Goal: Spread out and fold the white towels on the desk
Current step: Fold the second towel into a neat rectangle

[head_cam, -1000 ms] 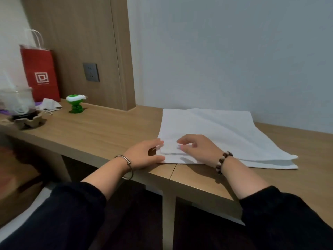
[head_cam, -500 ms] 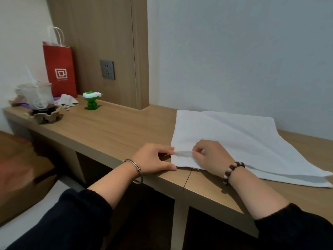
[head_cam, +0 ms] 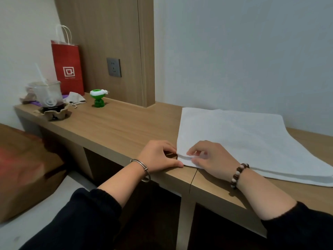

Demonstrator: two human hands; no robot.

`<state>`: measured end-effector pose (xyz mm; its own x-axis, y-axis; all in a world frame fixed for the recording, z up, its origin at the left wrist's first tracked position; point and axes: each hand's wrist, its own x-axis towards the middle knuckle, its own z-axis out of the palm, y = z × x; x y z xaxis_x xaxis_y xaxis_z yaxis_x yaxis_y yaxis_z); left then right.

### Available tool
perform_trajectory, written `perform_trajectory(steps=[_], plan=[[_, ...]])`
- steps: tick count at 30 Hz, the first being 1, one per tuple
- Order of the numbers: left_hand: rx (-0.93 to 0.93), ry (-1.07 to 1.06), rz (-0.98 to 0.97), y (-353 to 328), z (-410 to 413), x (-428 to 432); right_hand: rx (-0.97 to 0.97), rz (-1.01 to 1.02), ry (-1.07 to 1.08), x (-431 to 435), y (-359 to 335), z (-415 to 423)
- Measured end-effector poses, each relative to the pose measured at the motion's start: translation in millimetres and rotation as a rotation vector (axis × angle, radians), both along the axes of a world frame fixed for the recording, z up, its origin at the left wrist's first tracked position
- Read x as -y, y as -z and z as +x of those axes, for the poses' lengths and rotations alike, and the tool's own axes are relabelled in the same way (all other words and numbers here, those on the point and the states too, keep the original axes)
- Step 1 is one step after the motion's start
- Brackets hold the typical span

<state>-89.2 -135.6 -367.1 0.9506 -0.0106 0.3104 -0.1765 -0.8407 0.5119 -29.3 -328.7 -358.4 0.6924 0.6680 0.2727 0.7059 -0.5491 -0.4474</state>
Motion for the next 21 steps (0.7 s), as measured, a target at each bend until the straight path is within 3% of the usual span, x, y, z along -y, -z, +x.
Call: perform_trajectory(steps=[2,5,7,11,16,21], plan=[[0.001,-0.001,0.006,0.7,0.1,0.6,0.063,-0.013,-0.008,-3.6,2.0,-0.8],[0.016,-0.009,0.011,1.4,-0.3,1.7,0.192,0.192,0.042,-3.7,-1.3,-0.6],[0.022,-0.005,0.023,1.7,-0.8,2.3,0.181,0.266,0.060,0.5,-3.9,0.0],[0.028,0.009,0.049,1.6,-2.3,2.7,0.046,0.025,-0.024,2.5,1.6,-1.1],[0.049,0.022,0.073,2.1,-2.7,2.8,0.089,0.197,0.021,4.3,-3.4,-1.0],[0.076,0.033,0.069,5.0,-2.1,2.7,-0.002,0.004,-0.051,3.5,1.1,-3.1]])
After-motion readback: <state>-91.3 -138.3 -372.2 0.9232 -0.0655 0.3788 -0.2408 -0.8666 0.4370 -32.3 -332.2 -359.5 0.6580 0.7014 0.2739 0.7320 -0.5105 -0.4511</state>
